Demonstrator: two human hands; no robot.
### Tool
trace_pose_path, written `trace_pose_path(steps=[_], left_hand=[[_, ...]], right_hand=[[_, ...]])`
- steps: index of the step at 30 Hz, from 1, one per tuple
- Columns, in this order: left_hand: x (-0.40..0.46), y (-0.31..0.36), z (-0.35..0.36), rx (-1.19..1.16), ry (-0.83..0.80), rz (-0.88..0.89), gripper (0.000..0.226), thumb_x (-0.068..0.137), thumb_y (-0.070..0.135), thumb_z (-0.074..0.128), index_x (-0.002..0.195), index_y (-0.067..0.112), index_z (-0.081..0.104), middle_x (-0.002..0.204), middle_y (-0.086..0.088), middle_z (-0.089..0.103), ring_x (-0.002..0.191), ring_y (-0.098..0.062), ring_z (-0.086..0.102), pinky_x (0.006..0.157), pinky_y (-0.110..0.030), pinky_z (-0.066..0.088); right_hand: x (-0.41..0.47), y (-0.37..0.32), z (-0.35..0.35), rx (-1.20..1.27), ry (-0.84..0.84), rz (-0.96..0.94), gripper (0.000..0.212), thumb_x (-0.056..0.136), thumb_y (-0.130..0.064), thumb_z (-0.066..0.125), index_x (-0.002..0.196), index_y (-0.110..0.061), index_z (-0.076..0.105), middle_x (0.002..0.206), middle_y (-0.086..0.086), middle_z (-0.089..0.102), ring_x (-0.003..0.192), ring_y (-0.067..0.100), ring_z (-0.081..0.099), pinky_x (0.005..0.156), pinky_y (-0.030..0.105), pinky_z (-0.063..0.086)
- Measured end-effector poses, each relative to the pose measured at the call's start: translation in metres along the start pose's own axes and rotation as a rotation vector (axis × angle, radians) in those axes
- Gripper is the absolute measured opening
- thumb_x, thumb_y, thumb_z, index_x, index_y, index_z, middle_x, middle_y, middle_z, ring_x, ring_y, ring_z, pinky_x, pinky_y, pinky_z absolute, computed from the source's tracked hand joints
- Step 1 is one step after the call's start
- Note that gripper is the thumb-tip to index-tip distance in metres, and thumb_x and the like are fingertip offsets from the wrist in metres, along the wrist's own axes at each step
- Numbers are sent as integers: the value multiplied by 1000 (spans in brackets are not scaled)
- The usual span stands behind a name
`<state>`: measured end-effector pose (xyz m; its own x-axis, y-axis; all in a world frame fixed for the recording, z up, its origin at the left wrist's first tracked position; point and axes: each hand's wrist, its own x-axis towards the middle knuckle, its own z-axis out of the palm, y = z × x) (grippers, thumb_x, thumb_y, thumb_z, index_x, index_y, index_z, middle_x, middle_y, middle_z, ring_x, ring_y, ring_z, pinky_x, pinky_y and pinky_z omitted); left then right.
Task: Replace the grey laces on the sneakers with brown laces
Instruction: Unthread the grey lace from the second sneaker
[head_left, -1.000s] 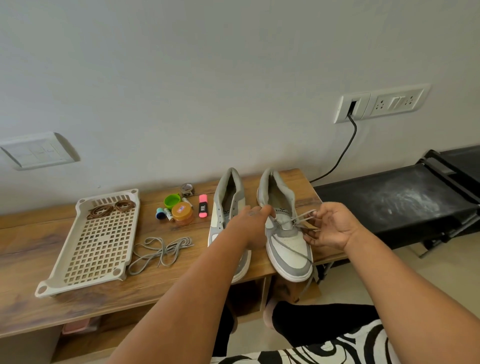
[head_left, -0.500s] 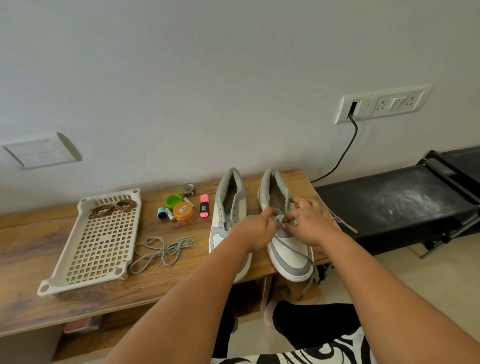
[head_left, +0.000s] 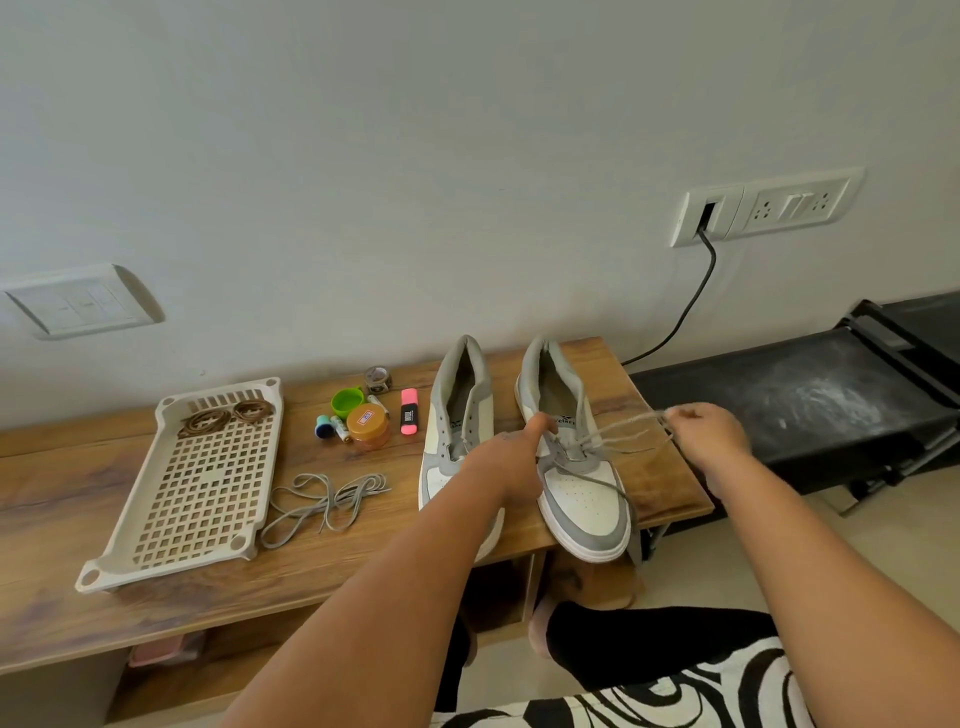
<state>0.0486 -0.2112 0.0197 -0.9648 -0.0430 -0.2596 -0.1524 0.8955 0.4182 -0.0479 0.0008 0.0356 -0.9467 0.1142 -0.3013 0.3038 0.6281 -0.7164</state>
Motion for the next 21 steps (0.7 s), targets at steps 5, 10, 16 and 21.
trace_pose_path(steps=[5, 10, 16, 21], left_hand=[[3, -1, 3, -3, 6, -3, 58, 94, 22, 57, 138, 35, 22, 100, -5, 63, 83, -19, 60, 79, -39, 57], [3, -3, 5, -18, 0, 8, 63, 93, 23, 58, 142, 35, 19, 96, -3, 60, 83, -19, 57, 71, -33, 50], [5, -4, 5, -35, 19, 23, 57, 97, 28, 55, 143, 34, 22, 101, -5, 63, 85, -18, 57, 73, -33, 48], [6, -5, 5, -21, -1, 21, 60, 94, 26, 58, 140, 39, 21, 96, -3, 61, 83, -18, 59, 72, -34, 52]], right_hand=[[-27, -28, 21, -232, -106, -476, 15, 92, -36, 63, 106, -35, 66, 138, 4, 43, 135, 31, 28, 109, 49, 30], [-42, -32, 47, -723, -229, -655, 29, 97, -41, 53, 123, -32, 62, 137, -1, 38, 130, 25, 28, 108, 44, 32], [-31, -30, 33, -12, -99, -372, 22, 98, -34, 54, 105, -22, 70, 128, 2, 51, 118, 23, 47, 93, 36, 44], [-21, -15, 15, 179, 202, -161, 18, 99, -34, 52, 107, -21, 63, 124, 9, 51, 116, 30, 48, 88, 42, 45]])
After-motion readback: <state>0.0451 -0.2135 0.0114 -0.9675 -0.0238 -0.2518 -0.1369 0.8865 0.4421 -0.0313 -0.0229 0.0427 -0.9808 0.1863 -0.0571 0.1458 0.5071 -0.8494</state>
